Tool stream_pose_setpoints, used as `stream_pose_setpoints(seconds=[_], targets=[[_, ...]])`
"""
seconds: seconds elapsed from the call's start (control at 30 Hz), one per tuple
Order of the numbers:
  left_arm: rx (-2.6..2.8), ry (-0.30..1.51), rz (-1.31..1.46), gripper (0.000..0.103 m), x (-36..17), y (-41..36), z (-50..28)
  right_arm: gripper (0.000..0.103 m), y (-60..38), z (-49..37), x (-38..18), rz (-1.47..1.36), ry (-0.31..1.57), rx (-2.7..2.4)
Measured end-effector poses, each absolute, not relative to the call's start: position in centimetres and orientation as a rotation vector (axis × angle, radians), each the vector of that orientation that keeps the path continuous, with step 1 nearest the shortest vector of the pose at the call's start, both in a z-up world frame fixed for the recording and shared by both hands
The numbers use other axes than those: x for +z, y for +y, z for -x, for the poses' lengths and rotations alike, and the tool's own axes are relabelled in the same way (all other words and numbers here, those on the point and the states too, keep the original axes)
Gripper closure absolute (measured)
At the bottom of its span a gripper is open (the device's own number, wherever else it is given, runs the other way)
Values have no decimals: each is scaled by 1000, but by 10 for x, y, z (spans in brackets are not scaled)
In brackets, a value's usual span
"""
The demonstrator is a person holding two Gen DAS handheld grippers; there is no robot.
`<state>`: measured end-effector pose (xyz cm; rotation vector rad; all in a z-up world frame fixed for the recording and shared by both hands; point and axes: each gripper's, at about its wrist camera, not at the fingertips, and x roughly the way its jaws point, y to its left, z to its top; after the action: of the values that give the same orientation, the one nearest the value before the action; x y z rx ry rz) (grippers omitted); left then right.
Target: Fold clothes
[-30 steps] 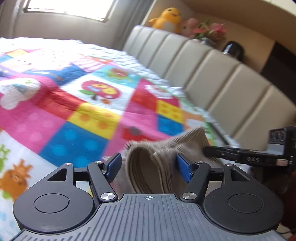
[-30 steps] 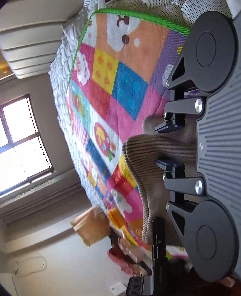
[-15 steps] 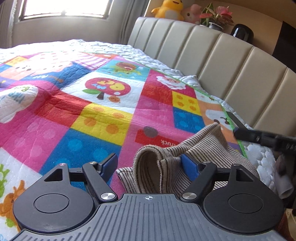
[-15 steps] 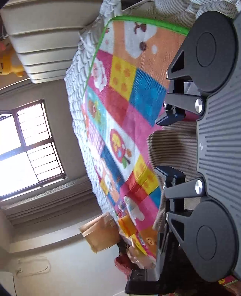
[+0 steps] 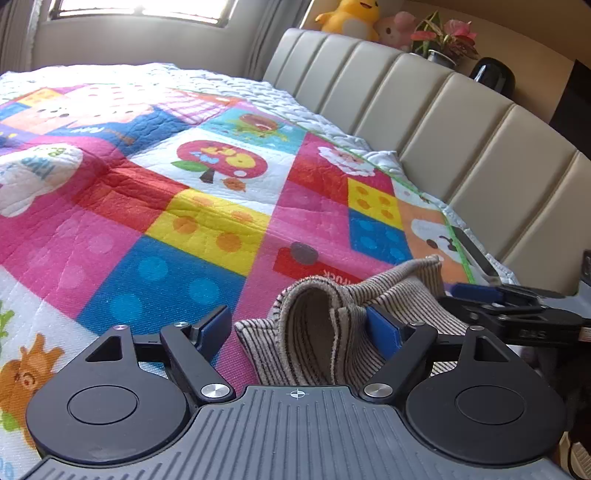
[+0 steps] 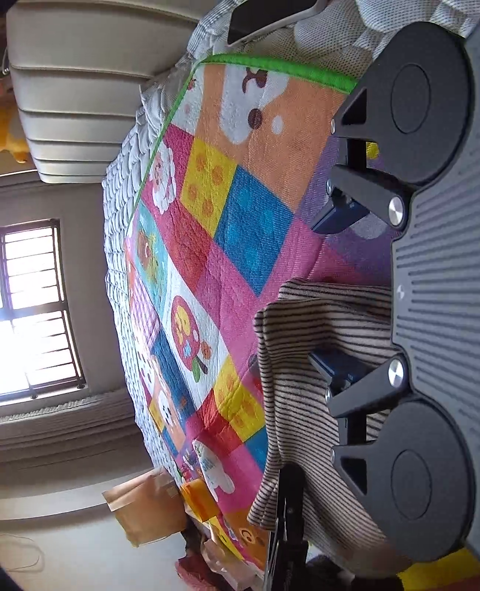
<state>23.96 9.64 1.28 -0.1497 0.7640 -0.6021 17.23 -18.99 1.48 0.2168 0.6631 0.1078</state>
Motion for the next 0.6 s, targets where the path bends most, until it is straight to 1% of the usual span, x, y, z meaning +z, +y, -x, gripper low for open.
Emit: stream_pose_setpoints(seconds=[0.07, 0.13, 0.17, 0.3, 0.43, 0.47, 0.5, 0.53, 0.6], targets=[[-603, 764, 159, 16, 11, 98, -240, 33, -205, -154, 18, -354, 684, 145], [-604, 765, 168, 16, 10, 99, -240, 21, -218, -137, 15, -534, 741, 222], [-604, 766, 173, 16, 10, 99, -240, 20, -221, -130, 10, -615, 771, 257], [-602, 764, 174, 16, 10, 99, -240, 18, -213, -111, -15, -829, 883, 343], [-597, 764, 171, 16, 11, 99, -238, 17, -195, -120, -27, -902, 880, 379], [-596, 764, 169, 16, 12, 99, -237, 19, -191, -123, -28, -908, 871, 379], [-594, 764, 167, 15, 12, 98, -237, 25, -189, -129, -28, -907, 864, 370], [-589, 765, 164, 15, 12, 98, -236, 33, -188, -134, -27, -903, 859, 358], [-579, 764, 155, 15, 14, 100, -236, 35, -189, -144, -25, -890, 843, 332]])
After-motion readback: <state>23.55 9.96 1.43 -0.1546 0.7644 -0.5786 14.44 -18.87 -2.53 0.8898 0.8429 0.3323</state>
